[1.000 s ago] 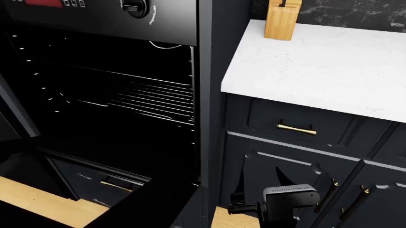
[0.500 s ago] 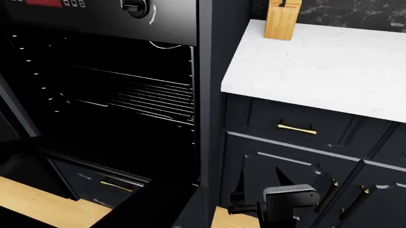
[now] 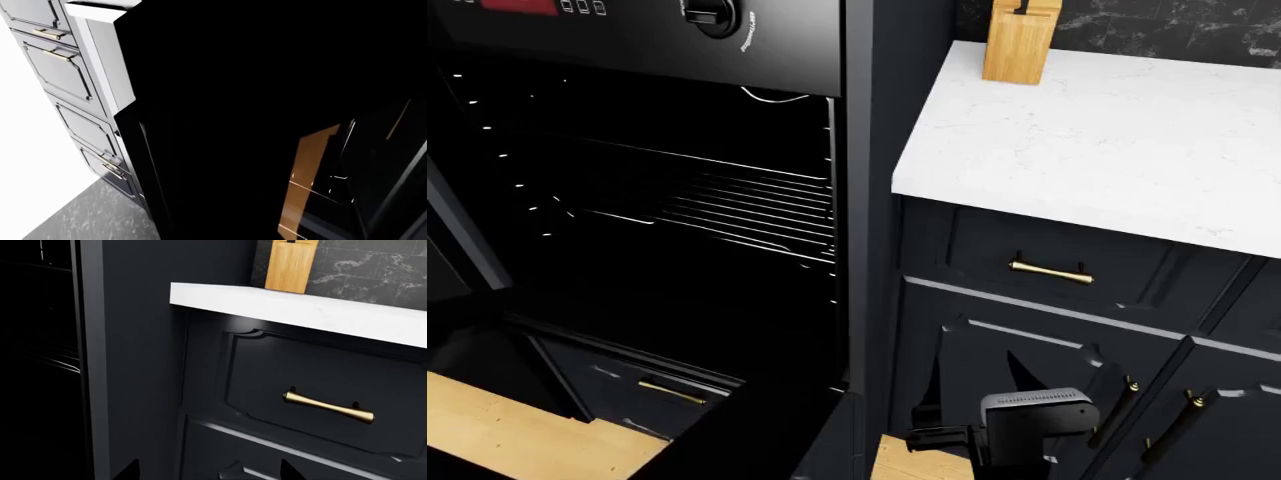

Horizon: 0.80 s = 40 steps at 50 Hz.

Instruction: Open the oven door

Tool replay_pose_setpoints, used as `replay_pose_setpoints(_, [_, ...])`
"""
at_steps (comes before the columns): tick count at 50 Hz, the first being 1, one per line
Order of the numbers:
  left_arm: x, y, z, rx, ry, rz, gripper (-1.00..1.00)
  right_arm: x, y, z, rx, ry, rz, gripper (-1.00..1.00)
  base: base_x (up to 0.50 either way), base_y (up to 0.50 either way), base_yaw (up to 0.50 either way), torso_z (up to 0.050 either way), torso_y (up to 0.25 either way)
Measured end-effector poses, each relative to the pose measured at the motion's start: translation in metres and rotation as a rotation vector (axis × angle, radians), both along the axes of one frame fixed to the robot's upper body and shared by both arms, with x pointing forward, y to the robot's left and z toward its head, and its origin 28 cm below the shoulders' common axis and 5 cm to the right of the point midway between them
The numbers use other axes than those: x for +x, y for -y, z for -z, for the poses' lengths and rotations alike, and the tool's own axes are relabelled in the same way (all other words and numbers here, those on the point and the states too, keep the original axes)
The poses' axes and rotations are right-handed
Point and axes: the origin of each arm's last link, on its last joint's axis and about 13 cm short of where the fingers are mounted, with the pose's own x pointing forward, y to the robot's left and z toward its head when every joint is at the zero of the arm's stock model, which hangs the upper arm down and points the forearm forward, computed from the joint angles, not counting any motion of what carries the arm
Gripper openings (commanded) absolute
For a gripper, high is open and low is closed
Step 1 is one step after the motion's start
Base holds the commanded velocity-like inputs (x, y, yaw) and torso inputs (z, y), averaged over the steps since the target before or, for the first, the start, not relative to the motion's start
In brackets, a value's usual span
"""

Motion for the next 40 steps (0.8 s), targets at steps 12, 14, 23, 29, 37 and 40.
replay_pose_setpoints(12, [-0.004,0.000,0.002,-0.002,-0.017,-0.014,-1.00,0.000,0.000,0.000,-0.001,0.000,0.000,1.00,0.00,0.01,0.01,0.000,0.001])
replay_pose_setpoints(14, [-0.005,0.000,0.002,-0.002,-0.021,-0.016,-1.00,0.000,0.000,0.000,-0.001,0.000,0.000,1.00,0.00,0.00,0.01,0.000,0.000])
replay_pose_setpoints(23, [-0.009,-0.001,0.004,-0.005,-0.037,-0.024,-1.00,0.000,0.000,0.000,-0.001,0.000,0.001,1.00,0.00,0.01,0.00,0.000,0.000])
replay_pose_setpoints(29, [-0.011,-0.001,0.005,-0.007,-0.048,-0.030,-1.00,0.000,0.000,0.000,-0.001,0.000,0.001,1.00,0.00,0.01,0.01,0.000,0.002])
replay_pose_setpoints(37, [-0.014,-0.001,0.006,-0.012,-0.061,-0.037,-1.00,0.000,0.000,0.000,-0.003,0.000,0.001,1.00,0.00,0.00,0.01,0.000,0.000])
replay_pose_setpoints(40, [-0.015,-0.001,0.007,-0.015,-0.067,-0.040,-1.00,0.000,0.000,0.000,-0.003,0.000,0.001,1.00,0.00,0.01,0.01,0.000,0.000])
